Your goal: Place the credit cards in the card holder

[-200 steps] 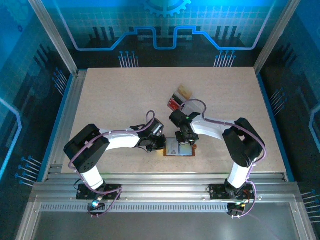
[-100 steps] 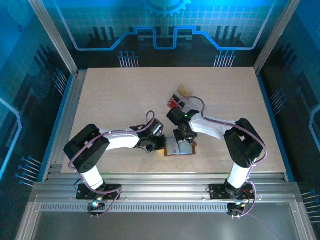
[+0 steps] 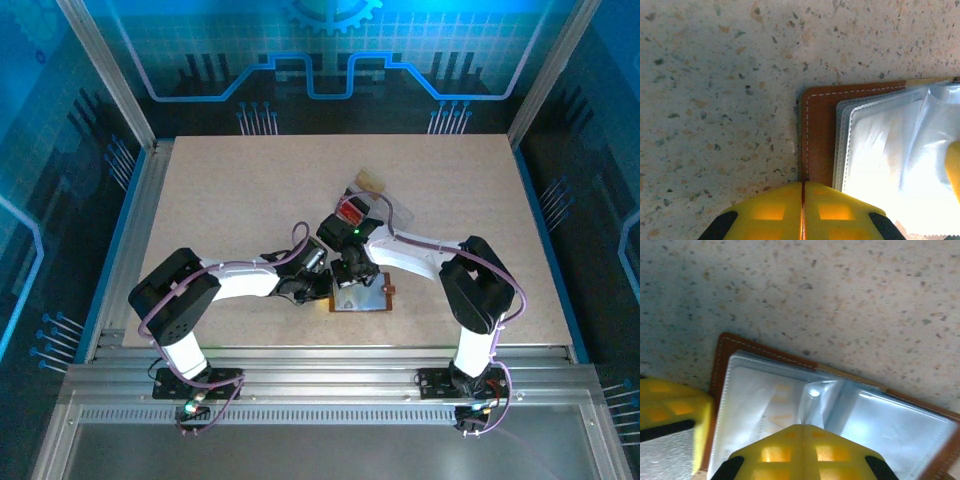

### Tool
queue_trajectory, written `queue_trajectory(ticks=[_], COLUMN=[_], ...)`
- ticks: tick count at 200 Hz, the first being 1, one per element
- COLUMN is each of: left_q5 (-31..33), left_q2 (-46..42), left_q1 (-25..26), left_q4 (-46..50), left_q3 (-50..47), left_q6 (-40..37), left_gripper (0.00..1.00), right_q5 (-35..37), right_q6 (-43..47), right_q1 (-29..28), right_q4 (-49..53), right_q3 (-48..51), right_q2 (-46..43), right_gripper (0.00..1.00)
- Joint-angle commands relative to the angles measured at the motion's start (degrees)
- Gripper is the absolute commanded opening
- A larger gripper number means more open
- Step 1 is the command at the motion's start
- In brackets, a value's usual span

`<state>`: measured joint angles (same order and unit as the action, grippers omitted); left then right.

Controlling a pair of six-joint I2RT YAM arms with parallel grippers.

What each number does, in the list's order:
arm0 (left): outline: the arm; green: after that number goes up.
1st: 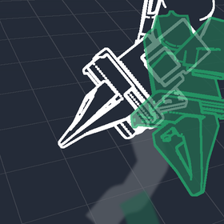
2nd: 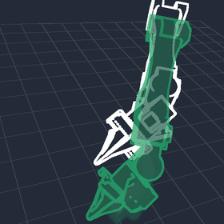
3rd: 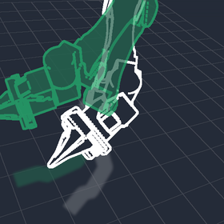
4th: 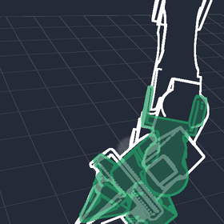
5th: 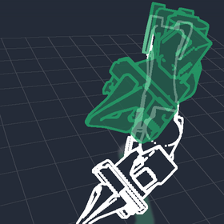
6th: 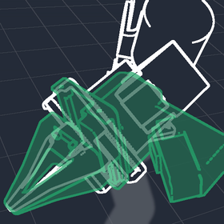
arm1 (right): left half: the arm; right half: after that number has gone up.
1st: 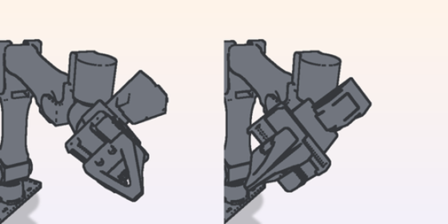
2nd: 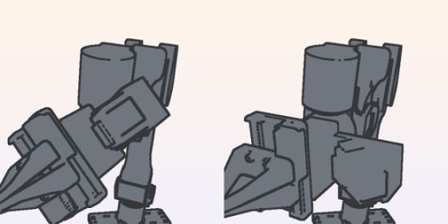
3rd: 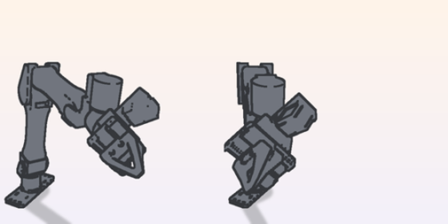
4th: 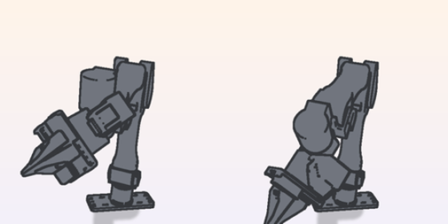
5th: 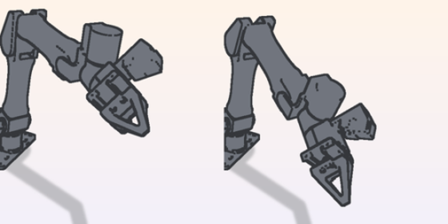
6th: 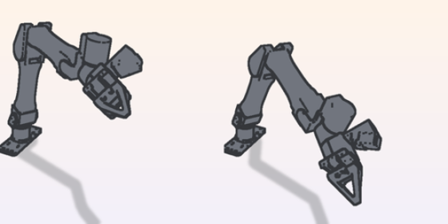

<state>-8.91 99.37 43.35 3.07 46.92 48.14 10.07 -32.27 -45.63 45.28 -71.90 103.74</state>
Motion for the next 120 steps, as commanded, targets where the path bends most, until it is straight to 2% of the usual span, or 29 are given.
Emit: queue_trajectory(ticks=[1,61,95,120], left_q5=[-4.2,-5.3,-5.6,-5.9], left_q2=[8.8,9.4,9.7,9.5], left_q1=[3.9,4.1,4.1,4.0], left_q4=[-0.8,-4.2,-4.7,-4.7], left_q3=[-4.2,-5.8,-6.0,-5.9], left_q6=[1.8,3.3,3.3,3.0], left_gripper=[0.08,0.08,0.08,0.08], right_q5=[-7.2,-15.0,-14.3,-17.1], right_q6=[-2.5,-6.7,-8.2,-7.4], right_q1=[0.9,3.6,3.4,3.1], right_q4=[-4.0,-11.2,-11.9,-12.9], right_q3=[0.9,6.9,9.7,10.8], right_q2=[0.1,-2.6,-5.1,-7.8], right_gripper=[0.03,0.21,0.25,0.34])
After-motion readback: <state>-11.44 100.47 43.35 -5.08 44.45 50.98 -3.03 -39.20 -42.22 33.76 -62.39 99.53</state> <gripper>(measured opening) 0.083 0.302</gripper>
